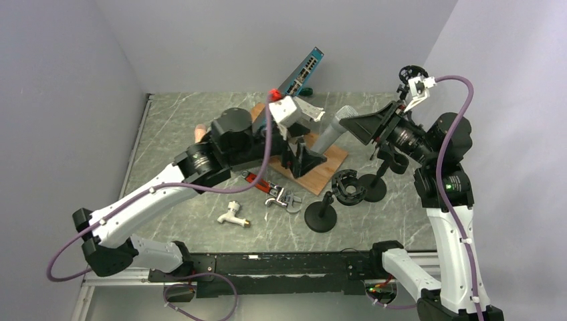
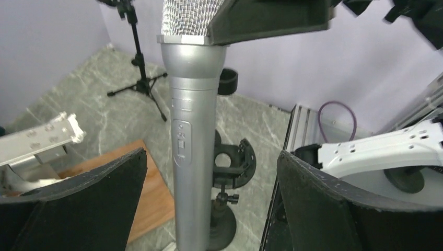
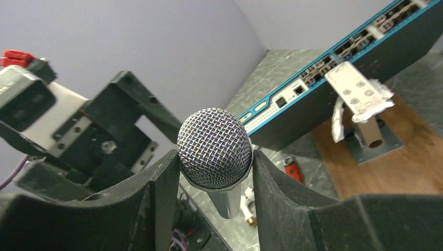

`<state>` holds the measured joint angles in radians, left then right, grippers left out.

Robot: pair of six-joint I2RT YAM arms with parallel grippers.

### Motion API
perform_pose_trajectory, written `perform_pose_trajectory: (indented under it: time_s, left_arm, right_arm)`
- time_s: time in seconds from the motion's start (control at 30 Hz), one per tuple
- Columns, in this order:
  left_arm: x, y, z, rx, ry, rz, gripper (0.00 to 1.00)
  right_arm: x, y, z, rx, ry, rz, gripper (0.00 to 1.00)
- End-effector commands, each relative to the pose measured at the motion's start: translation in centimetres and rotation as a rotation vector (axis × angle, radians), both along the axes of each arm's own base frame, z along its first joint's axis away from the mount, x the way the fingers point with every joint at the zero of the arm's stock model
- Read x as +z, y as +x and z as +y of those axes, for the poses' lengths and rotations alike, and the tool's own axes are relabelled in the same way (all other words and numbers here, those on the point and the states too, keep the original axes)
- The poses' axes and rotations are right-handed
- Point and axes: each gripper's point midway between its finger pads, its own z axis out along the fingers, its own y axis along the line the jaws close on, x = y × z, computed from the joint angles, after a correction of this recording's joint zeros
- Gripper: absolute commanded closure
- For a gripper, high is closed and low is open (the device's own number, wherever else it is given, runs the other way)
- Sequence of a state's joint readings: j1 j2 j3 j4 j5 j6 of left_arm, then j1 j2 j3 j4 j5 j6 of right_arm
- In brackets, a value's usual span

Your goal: Remove the microphone from the stand

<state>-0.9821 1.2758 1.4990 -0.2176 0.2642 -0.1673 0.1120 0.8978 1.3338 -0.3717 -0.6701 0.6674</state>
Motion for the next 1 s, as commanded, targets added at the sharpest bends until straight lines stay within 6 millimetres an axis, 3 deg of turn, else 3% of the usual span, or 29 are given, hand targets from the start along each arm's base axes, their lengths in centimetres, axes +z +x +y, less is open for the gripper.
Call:
perform_pose_trajectory:
  time_s: [0.0, 0.2, 0.37, 0.5, 0.6, 0.63, 0.67, 0.73, 0.8, 0.83, 0.97]
  left_arm:
    - [-1.6, 0.7, -1.2, 0.085, 0.119, -0.032, 0.04]
    - [-3.2, 1.9, -2.4, 0.163, 0.199, -0.059, 0.08]
    - [-3.6, 2.3, -2.4, 0.184, 0.215, -0.059, 0.28]
    - [-3.1, 2.1, -1.6, 0.194, 0.188, -0.075, 0.56]
    - [-3.1, 2.0, -1.2, 0.2, 0.19, -0.084, 0.98]
    - [-3.0, 2.0, -1.0, 0.2, 0.192, -0.086, 1.0]
    - [-2.9, 1.9, -0.9, 0.196, 0.192, -0.088, 1.0]
    - [-2.4, 1.4, -0.7, 0.175, 0.177, -0.094, 1.0]
    - [-2.1, 0.7, -0.6, 0.145, 0.166, -0.094, 1.0]
    - [-2.2, 0.4, -0.5, 0.137, 0.168, -0.089, 1.0]
    - [-3.2, 0.3, 1.4, 0.182, 0.208, -0.055, 1.0]
  right_arm:
    - [1.2, -2.7, 1.3, 0.128, 0.053, -0.053, 1.0]
    - [-0.1, -2.8, 1.8, 0.169, 0.082, -0.035, 1.0]
    - [-0.2, -2.5, 1.9, 0.178, 0.09, -0.026, 1.0]
    - [-0.2, -2.5, 1.7, 0.158, 0.082, -0.034, 1.0]
    - [-0.3, -2.4, 1.6, 0.149, 0.084, -0.034, 1.0]
    - [-0.3, -2.4, 1.6, 0.145, 0.075, -0.044, 1.0]
    - [-0.3, -2.3, 1.4, 0.132, 0.06, -0.054, 0.9]
    - [-0.4, -1.4, 0.4, 0.047, 0.004, -0.066, 0.45]
    - [-0.7, -0.7, -1.2, -0.075, -0.048, -0.057, 0.06]
    - [-0.3, -0.6, -2.0, -0.135, -0.062, -0.074, 0.01]
    - [0.6, -1.0, -6.6, -0.43, -0.019, -0.133, 0.0]
